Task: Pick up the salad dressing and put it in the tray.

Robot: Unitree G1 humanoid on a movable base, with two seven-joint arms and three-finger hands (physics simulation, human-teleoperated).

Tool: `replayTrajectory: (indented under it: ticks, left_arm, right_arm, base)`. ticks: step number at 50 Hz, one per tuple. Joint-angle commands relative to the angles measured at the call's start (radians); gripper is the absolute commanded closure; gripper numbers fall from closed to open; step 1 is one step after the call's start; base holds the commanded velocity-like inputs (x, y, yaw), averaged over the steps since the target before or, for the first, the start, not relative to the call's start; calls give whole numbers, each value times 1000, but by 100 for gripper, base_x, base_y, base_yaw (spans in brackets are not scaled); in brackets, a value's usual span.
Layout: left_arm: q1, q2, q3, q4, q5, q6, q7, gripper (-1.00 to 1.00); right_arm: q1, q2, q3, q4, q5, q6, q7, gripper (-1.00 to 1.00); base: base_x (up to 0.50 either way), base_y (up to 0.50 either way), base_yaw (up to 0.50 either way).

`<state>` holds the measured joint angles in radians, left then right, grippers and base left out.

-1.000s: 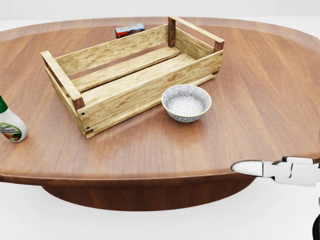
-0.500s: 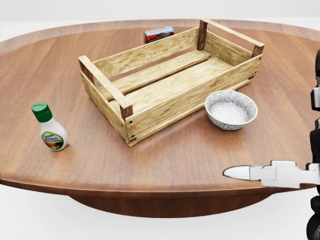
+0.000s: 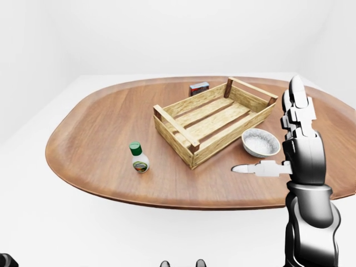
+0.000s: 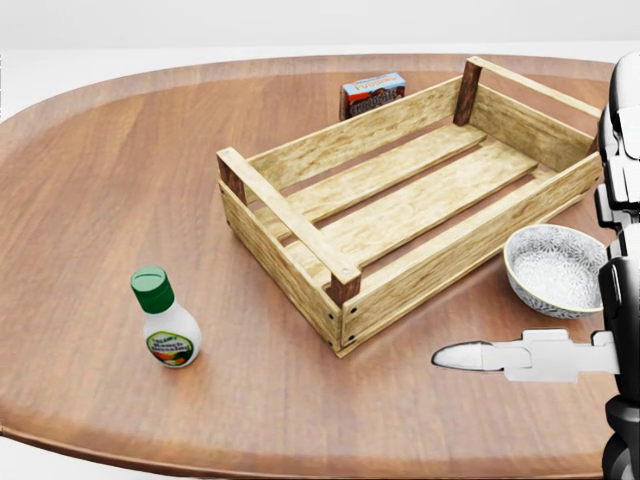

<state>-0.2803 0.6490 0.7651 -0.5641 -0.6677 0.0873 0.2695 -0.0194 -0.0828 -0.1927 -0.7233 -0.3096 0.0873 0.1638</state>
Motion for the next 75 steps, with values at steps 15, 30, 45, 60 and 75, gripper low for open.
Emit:
replayTrajectory:
  ticks: [15, 30, 45, 60, 75]
  left_arm:
    - [3, -12, 0, 10, 22, 0, -17, -100]
    - [1, -4, 5, 7, 6, 0, -7, -100]
    - [4, -3, 6, 10, -4, 0, -7, -100]
    - [2, 3, 9, 3, -18, 0, 4, -100]
    - [4, -2, 5, 1, -15, 0, 1, -100]
  right_arm:
    - [41, 13, -27, -21, 220, 0, 64, -100]
    - [51, 10, -30, -25, 209, 0, 73, -100]
    - [52, 12, -48, -38, 226, 0, 77, -100]
    - [48, 4, -55, -46, 214, 0, 81, -100]
    - [28, 11, -37, -108, 109, 0, 119, -100]
  base:
    - [48, 10, 0]
    - [50, 0, 0]
    - [50, -3, 0]
    - [50, -5, 0]
    - [9, 23, 0]
